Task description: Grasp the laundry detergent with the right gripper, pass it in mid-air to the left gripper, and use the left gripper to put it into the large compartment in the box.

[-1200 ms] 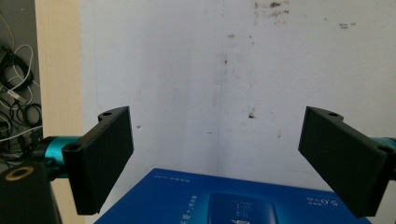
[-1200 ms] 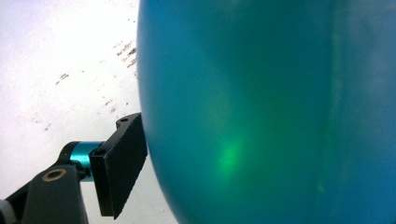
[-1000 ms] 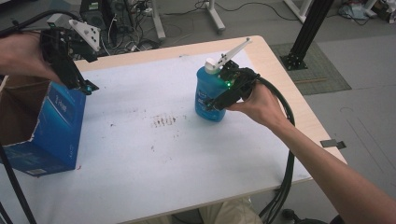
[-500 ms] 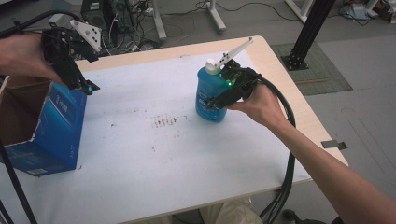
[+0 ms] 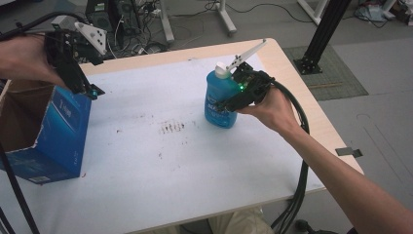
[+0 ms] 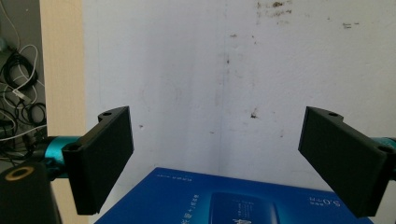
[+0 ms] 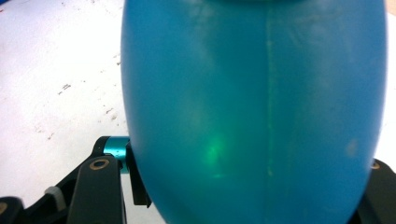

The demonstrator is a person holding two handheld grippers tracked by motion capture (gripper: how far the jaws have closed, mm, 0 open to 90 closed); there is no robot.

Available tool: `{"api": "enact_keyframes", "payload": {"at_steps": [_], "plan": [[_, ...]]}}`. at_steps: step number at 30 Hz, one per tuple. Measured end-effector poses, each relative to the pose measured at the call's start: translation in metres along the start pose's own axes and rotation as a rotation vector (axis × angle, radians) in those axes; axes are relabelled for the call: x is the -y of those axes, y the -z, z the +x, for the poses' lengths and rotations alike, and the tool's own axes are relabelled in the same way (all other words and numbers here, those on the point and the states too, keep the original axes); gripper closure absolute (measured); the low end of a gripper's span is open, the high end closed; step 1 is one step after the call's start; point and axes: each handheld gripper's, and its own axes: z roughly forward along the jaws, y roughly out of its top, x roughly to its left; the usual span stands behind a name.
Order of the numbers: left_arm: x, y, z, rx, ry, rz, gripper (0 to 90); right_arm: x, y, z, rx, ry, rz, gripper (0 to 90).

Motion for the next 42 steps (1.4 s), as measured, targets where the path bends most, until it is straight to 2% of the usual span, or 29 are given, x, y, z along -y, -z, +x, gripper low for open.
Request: {"api": "enact_keyframes", "payload": {"at_steps": [15, 32, 36, 39, 42], "plan": [[0.000, -0.001, 0.000, -0.002, 0.000, 0.007, 10.2, 0.001, 0.001, -0.002, 0.007, 0.000, -0.007, 42.5], [-0.005, -0.001, -0.003, -0.001, -0.005, 0.001, 10.2, 0.002, 0.001, -0.002, 0.012, 0.007, -0.022, 45.6], [-0.007, 0.002, -0.004, 0.005, -0.006, -0.015, 10.2, 0.002, 0.001, -0.001, 0.013, 0.017, -0.021, 46.2], [-0.009, 0.006, -0.006, 0.004, -0.002, -0.035, 10.2, 0.000, 0.001, 0.001, 0.014, 0.048, -0.019, 46.3], [-0.011, 0.010, -0.007, 0.007, -0.002, -0.052, 10.2, -0.002, 0.000, 0.002, -0.020, 0.051, -0.014, 46.4]]}}
